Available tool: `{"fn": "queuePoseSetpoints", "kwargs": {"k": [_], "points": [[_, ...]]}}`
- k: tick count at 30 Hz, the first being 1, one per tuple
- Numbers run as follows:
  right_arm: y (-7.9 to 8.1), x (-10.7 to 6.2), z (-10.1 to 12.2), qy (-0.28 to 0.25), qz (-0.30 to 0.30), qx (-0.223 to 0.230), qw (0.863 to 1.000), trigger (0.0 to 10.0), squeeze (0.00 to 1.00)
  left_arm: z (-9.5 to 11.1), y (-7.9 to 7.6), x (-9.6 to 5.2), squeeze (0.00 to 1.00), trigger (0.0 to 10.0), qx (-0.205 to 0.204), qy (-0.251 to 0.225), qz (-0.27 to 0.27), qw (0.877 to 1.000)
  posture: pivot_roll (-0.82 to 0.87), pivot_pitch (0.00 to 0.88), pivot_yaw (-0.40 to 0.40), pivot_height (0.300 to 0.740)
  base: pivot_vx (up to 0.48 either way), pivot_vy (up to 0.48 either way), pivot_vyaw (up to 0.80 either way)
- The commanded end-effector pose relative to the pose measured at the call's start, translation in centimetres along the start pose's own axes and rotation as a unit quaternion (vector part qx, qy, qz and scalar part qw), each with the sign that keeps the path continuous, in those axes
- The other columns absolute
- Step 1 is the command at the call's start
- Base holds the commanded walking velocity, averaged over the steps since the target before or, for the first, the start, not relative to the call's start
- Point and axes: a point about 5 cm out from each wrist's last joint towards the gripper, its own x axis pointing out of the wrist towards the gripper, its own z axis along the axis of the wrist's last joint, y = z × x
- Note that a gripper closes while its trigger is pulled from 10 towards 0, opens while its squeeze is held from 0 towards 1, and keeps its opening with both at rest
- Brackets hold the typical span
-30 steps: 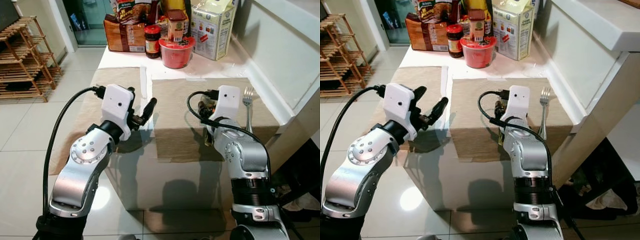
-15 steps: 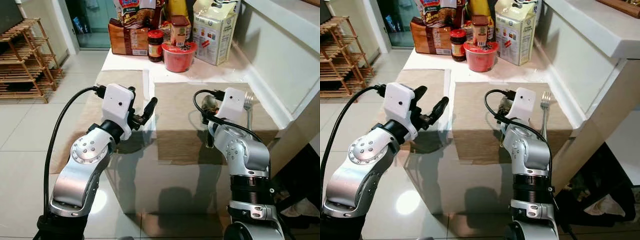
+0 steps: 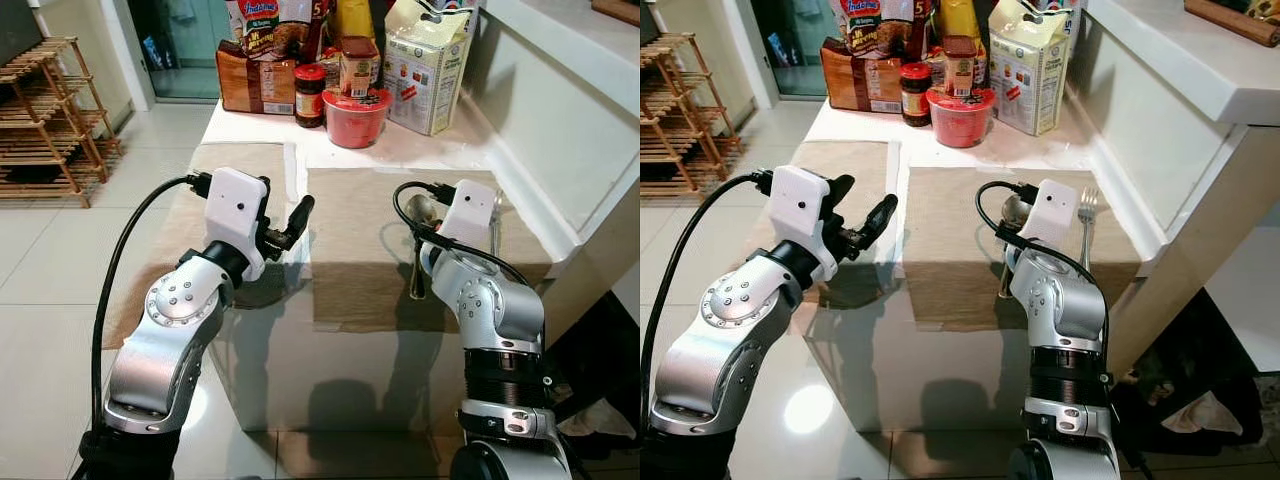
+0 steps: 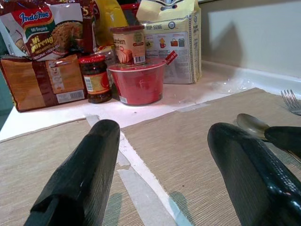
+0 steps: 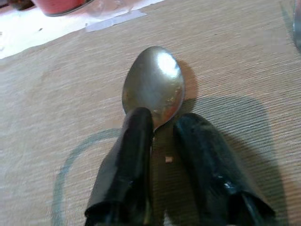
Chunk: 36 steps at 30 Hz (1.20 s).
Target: Setting the table
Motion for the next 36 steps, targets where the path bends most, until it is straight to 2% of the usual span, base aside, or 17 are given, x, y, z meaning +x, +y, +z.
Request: {"fn": "queuePoseSetpoints", "kwargs": {"k": [1,8,11,12,17,24,25,26,27,31,36], "points": [[-1.0,0.4,-2.8,0.065,-0.024,-0.017,0.997,0.0,0.00,0.4,0.1,0.1,0.00,10.0,-0.002,-0.005,0.003,1.000,0.12,0.000,-0.007,0.740,0.000,0.000,0.00],[-0.9,0.2,-1.4,0.004,-0.008,-0.087,0.996,0.0,0.00,0.4,0.0,0.3,0.00,10.0,-0.005,-0.004,0.003,1.000,0.12,0.000,-0.007,0.740,0.000,0.000,0.00],[-0.4,-0.1,0.4,-0.068,-0.002,-0.122,0.990,0.0,0.00,0.4,0.0,0.4,0.00,10.0,-0.006,-0.005,0.003,1.000,0.12,0.000,-0.007,0.740,0.000,0.000,0.00],[-0.2,-0.4,1.3,-0.106,0.002,-0.142,0.984,0.0,0.00,0.4,0.0,0.4,0.00,10.0,-0.007,-0.005,0.004,1.000,0.12,0.000,-0.006,0.740,0.000,0.000,0.00],[0.0,-0.8,2.2,-0.148,0.004,-0.155,0.977,0.0,0.00,0.4,0.0,0.4,0.00,10.0,-0.008,-0.005,0.007,1.000,0.12,0.000,-0.006,0.740,0.000,0.000,0.00],[-0.1,-0.8,2.4,-0.171,0.000,-0.176,0.969,0.0,0.00,0.4,0.0,0.4,0.00,10.0,-0.007,-0.004,0.006,1.000,0.12,0.000,-0.002,0.740,0.000,0.000,0.00],[-0.1,-0.9,2.4,-0.170,0.000,-0.171,0.970,7.5,0.82,0.4,0.0,0.4,0.00,10.0,-0.007,-0.004,0.006,1.000,0.12,0.000,-0.002,0.740,0.000,0.000,0.00],[-0.1,-0.9,2.4,-0.170,0.000,-0.167,0.971,7.5,0.82,0.4,0.0,0.5,0.00,10.0,-0.007,-0.004,0.006,1.000,0.12,0.000,-0.002,0.740,0.000,0.000,0.00],[0.0,-1.1,2.5,-0.171,0.004,-0.165,0.971,10.0,1.00,0.4,0.0,0.4,0.00,10.0,-0.007,-0.005,0.007,1.000,0.12,0.000,-0.003,0.740,0.000,0.000,0.00],[0.5,-2.0,2.8,-0.189,0.018,-0.177,0.966,10.0,1.00,0.4,0.0,0.4,0.00,10.0,-0.006,-0.004,0.008,1.000,0.12,0.000,-0.004,0.740,0.000,0.000,0.00],[0.3,-2.8,2.7,-0.217,0.022,-0.190,0.957,10.0,1.00,0.2,-0.1,0.3,0.00,10.0,-0.002,-0.006,0.010,1.000,0.12,0.000,-0.002,0.740,0.000,0.000,0.00]]}}
